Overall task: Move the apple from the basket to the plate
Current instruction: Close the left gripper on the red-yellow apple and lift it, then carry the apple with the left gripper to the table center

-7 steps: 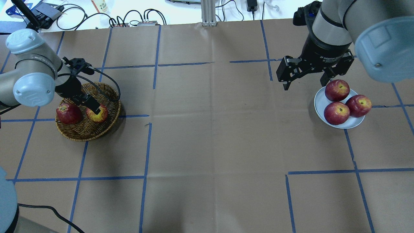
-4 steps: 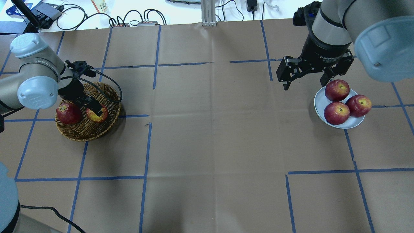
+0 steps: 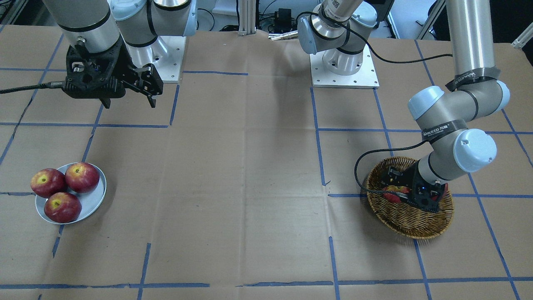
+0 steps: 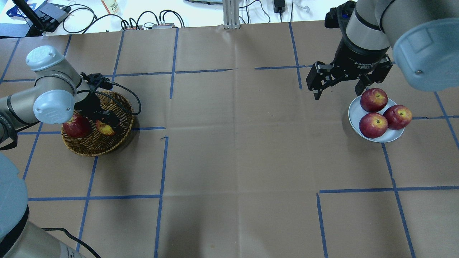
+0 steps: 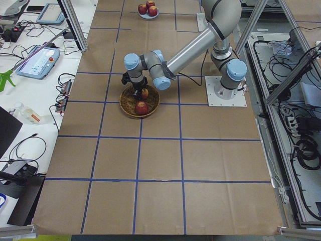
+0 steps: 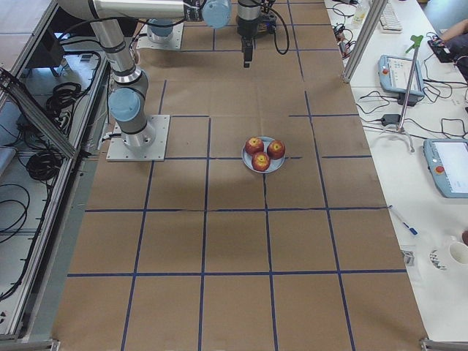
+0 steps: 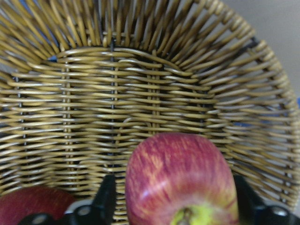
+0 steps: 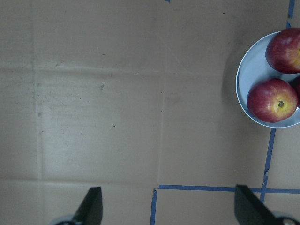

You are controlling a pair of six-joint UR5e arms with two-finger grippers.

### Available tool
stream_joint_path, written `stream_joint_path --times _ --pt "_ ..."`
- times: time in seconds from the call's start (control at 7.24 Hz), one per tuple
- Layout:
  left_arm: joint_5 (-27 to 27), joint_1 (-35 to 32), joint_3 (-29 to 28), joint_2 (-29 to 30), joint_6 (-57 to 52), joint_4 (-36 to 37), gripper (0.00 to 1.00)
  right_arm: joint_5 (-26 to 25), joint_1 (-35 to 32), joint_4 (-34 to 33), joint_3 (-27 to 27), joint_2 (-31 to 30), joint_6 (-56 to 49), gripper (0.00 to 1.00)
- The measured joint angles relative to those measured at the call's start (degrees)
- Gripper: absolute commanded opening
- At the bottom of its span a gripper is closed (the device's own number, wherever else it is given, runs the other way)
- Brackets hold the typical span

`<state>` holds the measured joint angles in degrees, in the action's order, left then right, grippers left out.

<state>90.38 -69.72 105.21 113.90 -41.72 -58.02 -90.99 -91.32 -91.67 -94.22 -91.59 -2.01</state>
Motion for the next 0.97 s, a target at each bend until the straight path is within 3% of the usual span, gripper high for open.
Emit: stream_joint_path --times 0.55,0.97 --pt "0.18 -3.98 -2.74 -2.04 6.03 -0.66 0.43 -0.04 0.07 -0.01 0.0 0.09 -0.04 1.0" --pt "0.23 -18.47 -7.24 -4.17 24.5 -4.1 0.43 -0.04 0.08 0.0 0.0 0.1 -0.08 1.0"
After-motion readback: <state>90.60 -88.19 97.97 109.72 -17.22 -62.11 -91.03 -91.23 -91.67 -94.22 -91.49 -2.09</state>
